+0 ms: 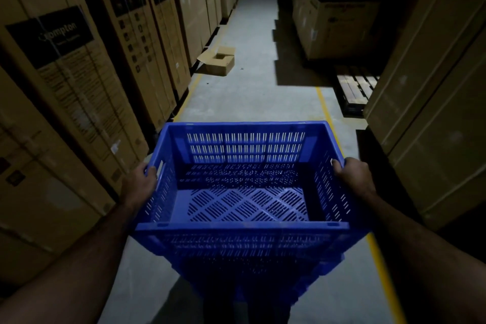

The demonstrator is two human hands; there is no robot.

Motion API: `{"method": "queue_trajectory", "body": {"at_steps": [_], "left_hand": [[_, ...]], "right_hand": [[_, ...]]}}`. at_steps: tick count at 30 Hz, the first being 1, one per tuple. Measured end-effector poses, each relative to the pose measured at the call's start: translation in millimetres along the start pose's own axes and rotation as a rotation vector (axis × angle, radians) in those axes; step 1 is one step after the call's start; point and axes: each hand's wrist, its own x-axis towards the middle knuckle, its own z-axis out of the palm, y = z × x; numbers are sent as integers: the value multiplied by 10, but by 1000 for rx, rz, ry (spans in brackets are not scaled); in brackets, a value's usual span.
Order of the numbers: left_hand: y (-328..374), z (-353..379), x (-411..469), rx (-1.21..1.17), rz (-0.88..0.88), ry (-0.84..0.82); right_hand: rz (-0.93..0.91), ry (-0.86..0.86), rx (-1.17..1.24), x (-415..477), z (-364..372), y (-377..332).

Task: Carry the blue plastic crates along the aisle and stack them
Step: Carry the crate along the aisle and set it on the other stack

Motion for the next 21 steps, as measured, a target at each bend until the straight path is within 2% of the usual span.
{"method": "queue_trajectory", "body": {"at_steps": [21], "left_hand": [[10, 31, 39, -7, 11, 28]], "right_hand": [[-14, 17, -35, 59, 14, 18]]}}
